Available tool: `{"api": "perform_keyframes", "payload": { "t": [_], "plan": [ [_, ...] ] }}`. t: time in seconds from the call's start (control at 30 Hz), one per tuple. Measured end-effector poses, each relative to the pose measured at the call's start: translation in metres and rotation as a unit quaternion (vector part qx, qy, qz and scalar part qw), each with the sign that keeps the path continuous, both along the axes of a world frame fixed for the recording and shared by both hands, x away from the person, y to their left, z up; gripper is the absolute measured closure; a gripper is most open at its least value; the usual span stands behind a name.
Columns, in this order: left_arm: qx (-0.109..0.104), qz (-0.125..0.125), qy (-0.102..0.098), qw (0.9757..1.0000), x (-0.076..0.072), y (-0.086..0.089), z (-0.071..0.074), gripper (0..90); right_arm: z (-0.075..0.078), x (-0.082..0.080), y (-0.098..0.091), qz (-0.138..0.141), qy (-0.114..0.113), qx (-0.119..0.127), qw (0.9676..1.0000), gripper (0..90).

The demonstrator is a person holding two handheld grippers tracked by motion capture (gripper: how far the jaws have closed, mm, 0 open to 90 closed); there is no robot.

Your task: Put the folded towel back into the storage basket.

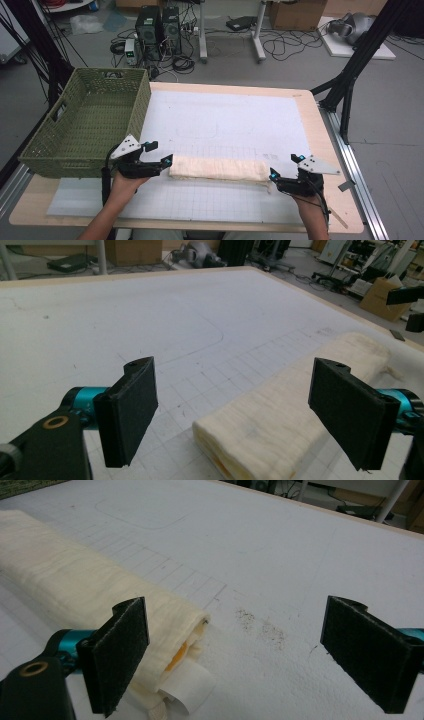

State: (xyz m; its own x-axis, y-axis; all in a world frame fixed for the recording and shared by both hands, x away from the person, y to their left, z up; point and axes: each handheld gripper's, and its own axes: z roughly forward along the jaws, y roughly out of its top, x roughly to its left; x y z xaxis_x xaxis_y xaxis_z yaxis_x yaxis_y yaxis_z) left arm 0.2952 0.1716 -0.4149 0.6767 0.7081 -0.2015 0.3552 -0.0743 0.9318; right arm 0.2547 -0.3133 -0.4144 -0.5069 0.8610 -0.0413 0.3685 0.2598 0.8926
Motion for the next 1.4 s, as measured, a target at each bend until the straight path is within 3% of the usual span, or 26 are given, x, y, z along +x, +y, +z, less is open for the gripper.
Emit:
{"api": "perform_keyframes", "payload": {
  "t": [0.17,0.4,0.67,0.9,1.13,1.4],
  "plan": [
    [0.005,0.006,0.004,1.0,0.0,-0.002,-0.001,19.8,-0.001,0.0,0.002,0.006,0.001,-0.005,1.0,11.4],
    [0.01,0.009,0.038,0.9992,0.005,-0.005,-0.009,22.1,-0.004,-0.003,-0.001,0.006,0.008,-0.007,0.9999,11.4],
    [0.022,0.008,0.062,0.9978,0.008,-0.01,-0.018,27.1,-0.007,-0.003,0.0,0.013,0.014,-0.007,0.9998,11.4],
    [0.046,0.018,0.087,0.995,0.009,-0.013,-0.027,29.7,-0.009,-0.002,0.003,0.018,0.02,-0.01,0.9996,11.4],
    [0.062,0.0,0.102,0.9929,0.008,-0.02,-0.03,34.1,-0.01,-0.001,0.004,0.021,0.023,-0.01,0.9994,11.4],
    [0.108,-0.004,0.113,0.9877,0.003,-0.028,-0.036,38.0,-0.011,-0.001,0.005,0.024,0.025,-0.011,0.9993,11.4]
  ]
}}
